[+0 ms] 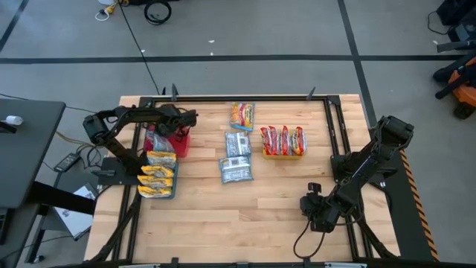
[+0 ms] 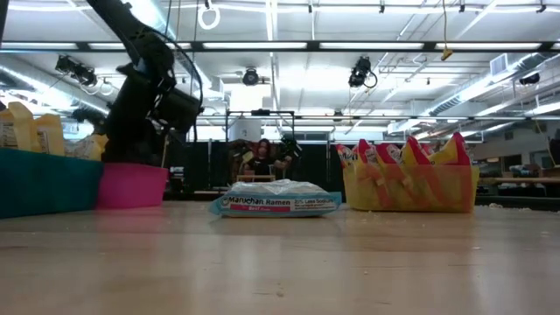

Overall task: Sort Maruchan noodles
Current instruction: Put the blue noodle pack into the red bin

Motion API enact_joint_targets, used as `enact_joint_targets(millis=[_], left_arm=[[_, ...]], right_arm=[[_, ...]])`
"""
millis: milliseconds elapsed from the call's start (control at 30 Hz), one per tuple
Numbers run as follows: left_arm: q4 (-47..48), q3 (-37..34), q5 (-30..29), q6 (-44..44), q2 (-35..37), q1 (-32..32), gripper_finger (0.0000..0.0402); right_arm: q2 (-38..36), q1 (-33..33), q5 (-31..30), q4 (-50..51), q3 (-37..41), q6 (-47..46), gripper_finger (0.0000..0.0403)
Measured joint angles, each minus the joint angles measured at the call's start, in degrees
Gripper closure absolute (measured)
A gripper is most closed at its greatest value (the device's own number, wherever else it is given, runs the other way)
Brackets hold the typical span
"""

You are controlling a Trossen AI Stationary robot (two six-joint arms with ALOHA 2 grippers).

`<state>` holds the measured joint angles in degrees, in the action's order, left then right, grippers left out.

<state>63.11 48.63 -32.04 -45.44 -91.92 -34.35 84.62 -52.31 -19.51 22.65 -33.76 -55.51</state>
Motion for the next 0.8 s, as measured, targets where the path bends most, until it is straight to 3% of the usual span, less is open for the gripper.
enact_joint_targets(millis=[167,300,433,500,667,800], left_arm=[[6.8,8.9,0.6,1.1,0.1,1.3,0.0361],[4.4,12.0,11.1,2.4,0.1,4.4,0.0354],[3.1,8.5,22.3,1.5,0.1,6.4,0.0366],[3.4,5.4,24.9,1.5,0.1,6.5,0.0376],[3.7,-1.3,24.8,1.1,0.1,4.8,0.0394],[5.4,-2.2,21.8,1.4,0.2,1.8,0.0392]], right_arm=[[0.0,0.0,0.1,0.3,0.0,0.1,0.0211],[0.0,0.4,0.0,0.4,0.0,0.1,0.0211],[0.0,0.5,-0.3,0.4,0.0,0.2,0.0211],[0.0,0.5,-0.3,0.6,0.0,0.6,0.0211],[0.0,0.5,-0.2,0.7,0.0,3.3,0.0211],[0.0,0.6,0.0,0.7,0.0,3.5,0.0211]])
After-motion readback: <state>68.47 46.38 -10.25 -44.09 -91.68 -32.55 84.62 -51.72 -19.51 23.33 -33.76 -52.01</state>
